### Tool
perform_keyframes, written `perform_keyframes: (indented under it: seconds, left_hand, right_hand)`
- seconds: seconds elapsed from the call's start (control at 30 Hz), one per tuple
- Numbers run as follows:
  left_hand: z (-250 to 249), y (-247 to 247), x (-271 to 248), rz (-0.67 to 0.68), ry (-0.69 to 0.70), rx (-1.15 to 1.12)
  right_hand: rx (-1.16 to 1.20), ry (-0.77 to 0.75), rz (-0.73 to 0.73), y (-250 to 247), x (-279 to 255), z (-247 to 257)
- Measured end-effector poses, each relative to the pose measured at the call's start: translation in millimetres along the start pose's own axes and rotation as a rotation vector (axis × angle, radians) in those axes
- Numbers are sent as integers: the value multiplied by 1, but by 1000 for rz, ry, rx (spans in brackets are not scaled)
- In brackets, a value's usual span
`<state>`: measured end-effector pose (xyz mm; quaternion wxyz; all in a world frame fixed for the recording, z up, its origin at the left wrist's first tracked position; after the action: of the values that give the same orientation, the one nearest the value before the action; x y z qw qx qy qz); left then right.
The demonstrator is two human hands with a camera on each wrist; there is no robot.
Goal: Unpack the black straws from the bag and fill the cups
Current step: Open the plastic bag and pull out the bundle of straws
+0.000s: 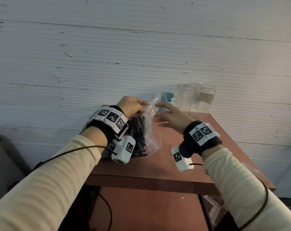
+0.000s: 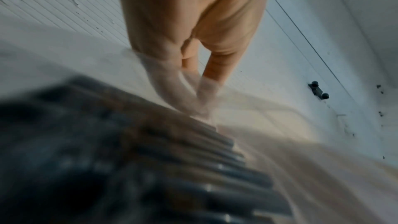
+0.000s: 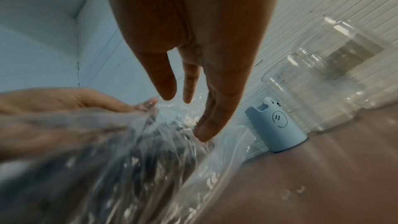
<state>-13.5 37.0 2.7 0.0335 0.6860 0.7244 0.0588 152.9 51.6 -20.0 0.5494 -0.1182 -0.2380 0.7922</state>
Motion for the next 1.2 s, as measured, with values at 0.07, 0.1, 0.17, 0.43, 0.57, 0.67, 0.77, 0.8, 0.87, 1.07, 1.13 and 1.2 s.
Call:
perform_keyframes:
  seconds: [0.07,0.1,0.17,0.43,0.57,0.67,0.77,0.8,0.87,1.07,1.13,1.2]
  left_hand:
    - [-9,-3,-2,-40,13,-76]
    - [-13,-3,-3,-54,18,-111]
    - [-18,-3,-4,-59,26,-162]
    - [-23,-5,-8,-24,64,-197]
    - [-22,-9,-8,1,73,-204]
    - [-20,-10,-10,14,71,-204]
    - [-17,-12,-10,16,60,-188]
    - [-16,-12,-10,14,54,-183]
    - [-14,-13,-10,9,44,-169]
    - [9,-12,-6,36,-14,55]
    - [12,-9,-7,36,9,167]
    - [7,-5,-8,-11,104,276]
  right_hand:
    - [-16,41,63,7,2,-5]
    - [3,70,115,13,2,-7]
    - [58,108,194,25,1,-4]
    - [92,26,82,30,2,13]
    - [123,0,53,27,6,7]
    - [135,5,31,26,8,1]
    - [94,11,-13,19,7,-5]
    - [56,8,-35,15,7,-7]
    - [-29,-7,-97,5,4,-8]
    - [-132,-92,-245,-34,-9,-2]
    - [-181,-125,-220,-40,-15,2]
    - [-210,-144,-159,-41,-22,6]
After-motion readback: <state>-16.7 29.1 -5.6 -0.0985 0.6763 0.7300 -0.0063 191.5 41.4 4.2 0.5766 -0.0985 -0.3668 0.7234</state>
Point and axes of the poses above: each hand's wrist, its own x-axis towards the middle knuckle, its own y-axis out of the palm, z = x × y, the point moved 4 cm from there along x, towards the middle knuckle, and after that the axes turned 15 degrees about -x, right-handed, at the moved point
